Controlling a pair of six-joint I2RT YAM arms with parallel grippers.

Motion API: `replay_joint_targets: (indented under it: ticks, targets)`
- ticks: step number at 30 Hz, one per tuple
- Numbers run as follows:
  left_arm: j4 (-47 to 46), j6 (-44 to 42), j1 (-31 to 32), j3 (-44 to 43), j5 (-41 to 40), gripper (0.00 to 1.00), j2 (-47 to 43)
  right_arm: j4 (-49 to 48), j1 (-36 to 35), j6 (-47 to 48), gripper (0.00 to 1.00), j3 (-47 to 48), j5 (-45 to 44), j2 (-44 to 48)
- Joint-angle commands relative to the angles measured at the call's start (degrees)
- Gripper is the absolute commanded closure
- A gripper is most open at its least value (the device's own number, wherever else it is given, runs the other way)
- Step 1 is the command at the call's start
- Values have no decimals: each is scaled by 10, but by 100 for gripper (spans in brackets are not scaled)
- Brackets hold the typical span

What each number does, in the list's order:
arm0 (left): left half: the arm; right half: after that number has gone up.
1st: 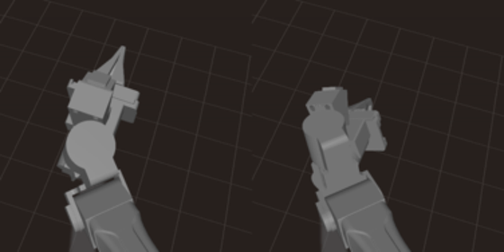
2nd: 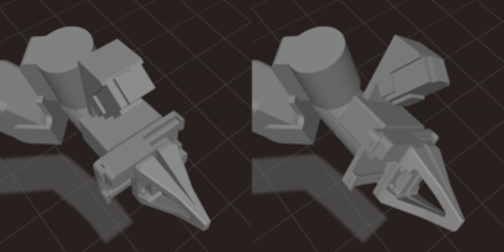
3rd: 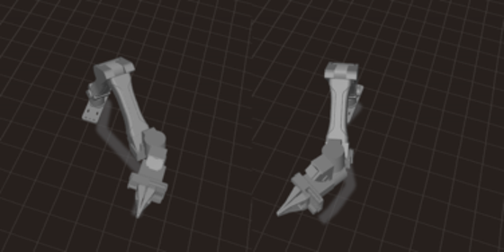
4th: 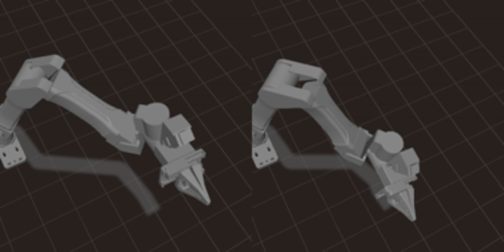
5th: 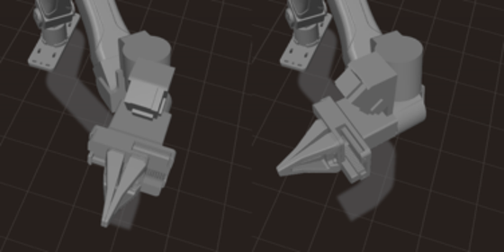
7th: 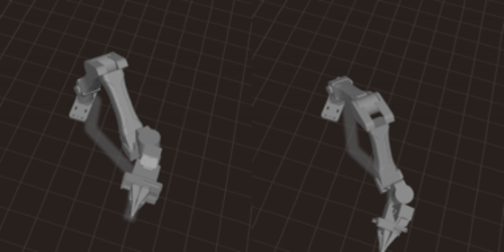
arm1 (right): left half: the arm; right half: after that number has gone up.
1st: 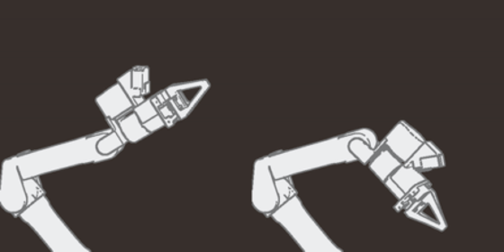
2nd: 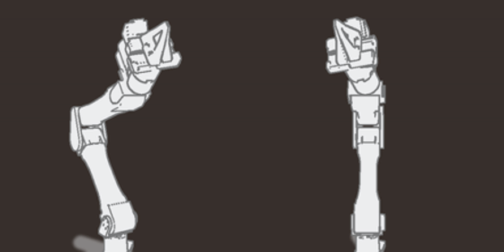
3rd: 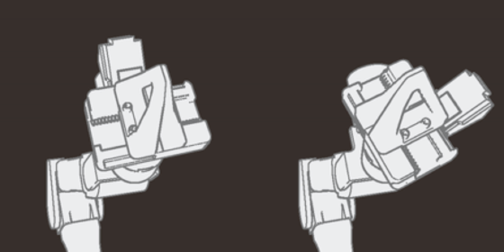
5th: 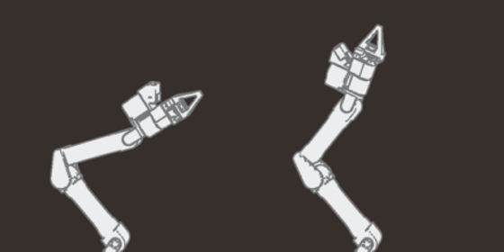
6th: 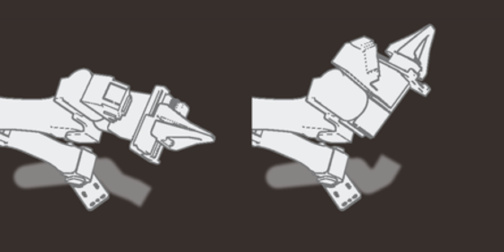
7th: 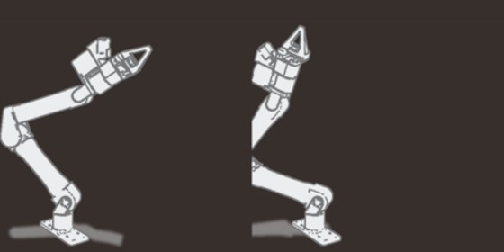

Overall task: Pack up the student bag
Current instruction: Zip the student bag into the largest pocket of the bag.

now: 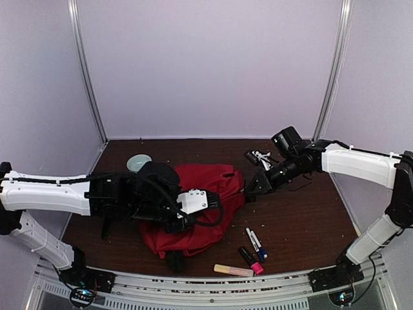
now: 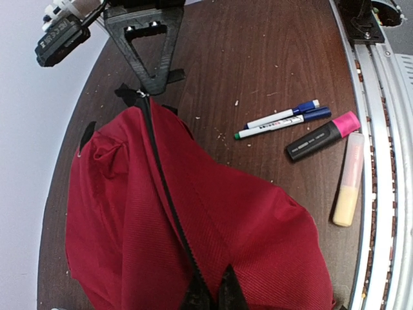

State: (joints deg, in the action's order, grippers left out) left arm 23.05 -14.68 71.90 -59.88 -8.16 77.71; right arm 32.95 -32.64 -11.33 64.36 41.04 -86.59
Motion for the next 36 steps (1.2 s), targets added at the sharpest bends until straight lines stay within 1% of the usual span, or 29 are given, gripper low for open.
replay_joint_targets:
  ticks: [1, 2, 3, 4, 5, 6, 9, 10, 12, 13, 15, 16, 17, 19, 20, 22, 24, 26, 27, 29, 31, 32, 33, 36]
  targets:
    - [66, 7, 19, -8, 100, 100, -19, -28, 71, -16, 89, -20, -102, 26]
    - [60, 11, 19, -12, 109, 89, -15, -40, 71, -22, 82, -27, -72, 41]
    - [57, 17, 19, -17, 120, 67, -13, -49, 71, -29, 76, -33, -55, 57]
    - [56, 19, 18, -25, 131, 50, -11, -55, 71, -36, 70, -39, -49, 72]
    - [55, 20, 18, -33, 143, 38, -10, -57, 71, -41, 64, -45, -53, 85]
    - [55, 21, 17, -47, 151, 34, -10, -56, 71, -47, 60, -48, -66, 97]
    - [62, 34, 2, -74, 146, 29, -14, -50, 70, -66, 51, -57, -98, 120]
    - [66, 56, -17, -81, 140, 28, -18, -54, 68, -75, 48, -63, -103, 125]
    - [63, 118, -84, -84, 145, 24, -30, -70, 56, -98, 39, -84, -108, 135]
    - [54, 159, -130, -78, 148, 22, -37, -82, 42, -110, 28, -94, -115, 137]
    - [31, 230, -210, -49, 125, 17, -52, -98, 4, -127, 8, -110, -127, 133]
    - [28, 255, -243, -35, 100, 16, -56, -99, -16, -133, 2, -111, -133, 126]
    - [28, 273, -281, -23, 82, 15, -56, -100, -39, -138, 0, -109, -137, 116]
    - [27, 298, -329, 1, 83, 14, -46, -110, -74, -152, 0, -108, -144, 99]
    - [25, 307, -347, 16, 82, 14, -39, -118, -87, -160, 0, -110, -150, 91]
    - [19, 319, -363, 44, 69, 15, -21, -130, -96, -176, 0, -117, -155, 73]
    - [12, 329, -366, 71, 59, 17, -2, -148, -96, -183, 7, -123, -145, 58]
    - [-4, 340, -365, 97, 80, 20, 18, -163, -95, -183, 21, -122, -132, 45]
    - [-17, 342, -362, 109, 94, 22, 29, -167, -92, -182, 31, -116, -123, 35]
    - [-37, 337, -343, 122, 108, 25, 48, -170, -79, -182, 60, -98, -107, 16]
    - [-47, 320, -301, 121, 104, 25, 62, -181, -62, -184, 87, -81, -100, -2]
    - [-50, 310, -280, 118, 101, 25, 70, -184, -55, -184, 98, -68, -99, -11]
    - [-53, 299, -257, 112, 100, 26, 77, -184, -48, -182, 100, -52, -97, -20]
    - [-60, 273, -204, 98, 118, 25, 104, -148, -34, -155, 100, 13, -92, -48]
